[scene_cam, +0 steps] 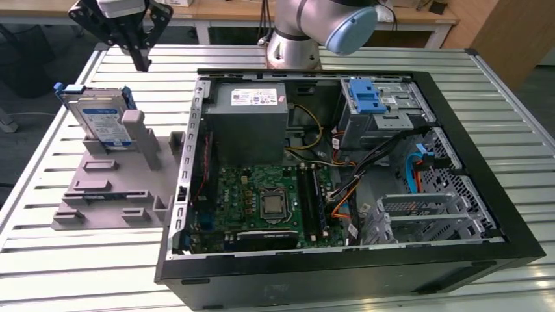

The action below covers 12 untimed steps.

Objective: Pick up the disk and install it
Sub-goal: 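Reach for the disk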

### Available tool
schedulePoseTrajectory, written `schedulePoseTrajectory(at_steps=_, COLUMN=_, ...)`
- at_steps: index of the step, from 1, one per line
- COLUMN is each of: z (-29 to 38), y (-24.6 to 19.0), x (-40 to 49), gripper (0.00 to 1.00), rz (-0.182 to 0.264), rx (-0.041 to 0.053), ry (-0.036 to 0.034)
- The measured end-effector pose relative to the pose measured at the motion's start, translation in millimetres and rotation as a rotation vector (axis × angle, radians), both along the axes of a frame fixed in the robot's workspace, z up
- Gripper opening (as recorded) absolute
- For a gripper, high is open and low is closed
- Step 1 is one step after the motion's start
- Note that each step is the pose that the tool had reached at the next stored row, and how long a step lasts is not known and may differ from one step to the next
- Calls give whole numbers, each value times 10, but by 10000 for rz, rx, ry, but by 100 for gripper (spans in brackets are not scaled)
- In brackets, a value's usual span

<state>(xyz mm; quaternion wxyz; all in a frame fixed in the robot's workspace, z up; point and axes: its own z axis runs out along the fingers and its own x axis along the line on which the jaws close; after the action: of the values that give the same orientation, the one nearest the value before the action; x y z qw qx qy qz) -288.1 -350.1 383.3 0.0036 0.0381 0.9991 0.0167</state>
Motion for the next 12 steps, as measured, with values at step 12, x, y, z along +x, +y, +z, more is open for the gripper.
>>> schedulePoseTrajectory(at_steps=12, z=-38, y=23, x=-165, gripper=11, rz=2, rx=0, ry=1)
